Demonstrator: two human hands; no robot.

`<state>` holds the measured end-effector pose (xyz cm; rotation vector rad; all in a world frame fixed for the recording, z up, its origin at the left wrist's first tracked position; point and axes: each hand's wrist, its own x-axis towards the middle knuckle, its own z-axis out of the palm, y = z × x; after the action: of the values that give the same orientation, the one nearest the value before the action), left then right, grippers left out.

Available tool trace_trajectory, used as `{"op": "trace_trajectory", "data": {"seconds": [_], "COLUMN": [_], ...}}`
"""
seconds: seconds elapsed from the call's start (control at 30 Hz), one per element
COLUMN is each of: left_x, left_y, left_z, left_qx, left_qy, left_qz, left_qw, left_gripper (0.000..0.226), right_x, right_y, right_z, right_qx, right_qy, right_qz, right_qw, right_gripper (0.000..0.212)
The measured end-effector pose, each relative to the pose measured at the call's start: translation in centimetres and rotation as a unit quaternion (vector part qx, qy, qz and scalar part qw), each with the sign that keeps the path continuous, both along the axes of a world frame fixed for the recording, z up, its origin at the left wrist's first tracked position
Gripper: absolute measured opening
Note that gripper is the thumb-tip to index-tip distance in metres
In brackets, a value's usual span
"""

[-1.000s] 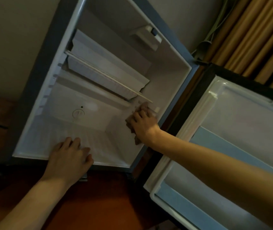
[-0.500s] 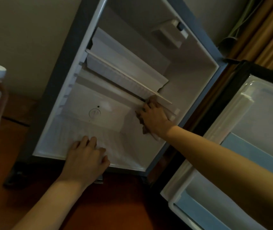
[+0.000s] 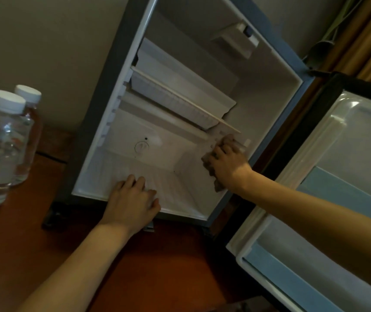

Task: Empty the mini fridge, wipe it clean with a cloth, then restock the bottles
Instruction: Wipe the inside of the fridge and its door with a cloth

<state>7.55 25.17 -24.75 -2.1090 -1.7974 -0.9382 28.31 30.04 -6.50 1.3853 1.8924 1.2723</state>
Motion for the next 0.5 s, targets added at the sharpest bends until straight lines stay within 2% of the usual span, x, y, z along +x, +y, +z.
{"op": "trace_trajectory", "data": {"seconds": [0.07,0.1,0.2,0.27,0.5], "left_x": [0.1,0.1,0.2,0.2,0.1], "left_y": [0.0,0.0,0.1,0.3,0.8], "left_z": [0.0,0.0,0.3,0.3,-0.3], "left_qx": [-0.002,-0.001,0.002,0.002,0.031], "left_qy": [-0.001,-0.002,-0.003,-0.002,0.012], "left_qz": [-0.001,0.0,-0.002,-0.002,0.005], "left_qw": [1.0,1.0,1.0,1.0,0.999], "left_gripper": [0.057,0.056,0.055,0.058,0.05], "right_x": [-1.1,-1.3,-1.5,-1.8,-1.7], "right_y": [0.9,1.7,3.6,4.5,3.2], "right_z": [0.3,0.2,0.0,0.0,0.3], "right_qx": [-0.002,-0.004,0.003,0.011,-0.008], "right_qy": [-0.008,0.006,0.028,0.022,0.06], "right_qz": [-0.029,-0.026,-0.002,0.006,-0.017], "right_qw": [1.0,1.0,1.0,1.0,0.998], "right_gripper": [0.1,0.099,0.079,0.075,0.091]}}
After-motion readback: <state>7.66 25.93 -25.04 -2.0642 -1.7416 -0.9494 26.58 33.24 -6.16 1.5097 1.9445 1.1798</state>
